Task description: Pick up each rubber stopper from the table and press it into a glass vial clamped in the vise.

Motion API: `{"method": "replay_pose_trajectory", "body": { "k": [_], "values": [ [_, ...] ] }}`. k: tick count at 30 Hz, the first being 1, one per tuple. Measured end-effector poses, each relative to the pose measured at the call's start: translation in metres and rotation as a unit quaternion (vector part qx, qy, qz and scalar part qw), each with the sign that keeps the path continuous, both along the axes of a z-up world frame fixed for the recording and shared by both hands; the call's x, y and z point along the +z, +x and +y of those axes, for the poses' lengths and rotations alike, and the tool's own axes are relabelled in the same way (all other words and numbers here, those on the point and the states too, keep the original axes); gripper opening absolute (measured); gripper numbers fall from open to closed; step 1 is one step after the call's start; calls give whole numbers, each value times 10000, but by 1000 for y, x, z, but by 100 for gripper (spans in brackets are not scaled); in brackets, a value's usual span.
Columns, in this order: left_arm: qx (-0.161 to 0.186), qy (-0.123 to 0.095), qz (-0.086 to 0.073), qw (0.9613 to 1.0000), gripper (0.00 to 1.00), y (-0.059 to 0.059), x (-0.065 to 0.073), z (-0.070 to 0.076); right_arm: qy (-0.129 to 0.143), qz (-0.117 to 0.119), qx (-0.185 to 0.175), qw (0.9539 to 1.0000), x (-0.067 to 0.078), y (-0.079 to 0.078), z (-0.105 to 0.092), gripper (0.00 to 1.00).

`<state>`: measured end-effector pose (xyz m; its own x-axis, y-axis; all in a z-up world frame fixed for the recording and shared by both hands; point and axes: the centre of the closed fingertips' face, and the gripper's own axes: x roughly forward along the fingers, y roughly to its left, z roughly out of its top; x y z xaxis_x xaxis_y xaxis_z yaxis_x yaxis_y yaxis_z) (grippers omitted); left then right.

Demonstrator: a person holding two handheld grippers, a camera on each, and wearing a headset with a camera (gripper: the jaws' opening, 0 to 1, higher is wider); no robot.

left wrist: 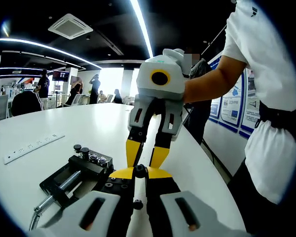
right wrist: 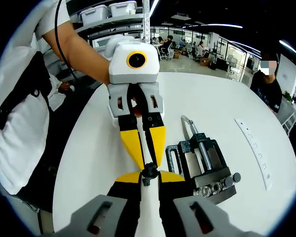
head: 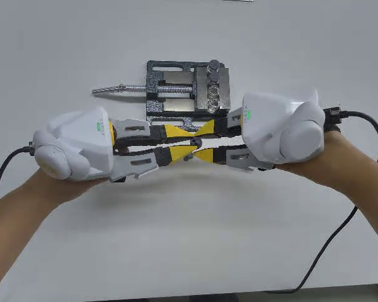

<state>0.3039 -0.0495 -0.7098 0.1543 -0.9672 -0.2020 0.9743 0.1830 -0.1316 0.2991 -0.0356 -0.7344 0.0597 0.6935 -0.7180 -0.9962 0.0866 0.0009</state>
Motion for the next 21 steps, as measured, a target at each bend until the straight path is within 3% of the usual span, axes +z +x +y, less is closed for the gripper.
{"method": "replay_pose_trajectory", "body": {
  "k": [12, 21],
  "values": [
    [-51, 27, 25, 10000, 3, 1, -1, 1, -52, -79, 96, 9999, 2, 1, -2, 11],
    [-126, 69, 49, 9999, 3, 0, -2, -1, -273, -192, 306, 9990, 1, -1, -4, 11]
  ]
}}
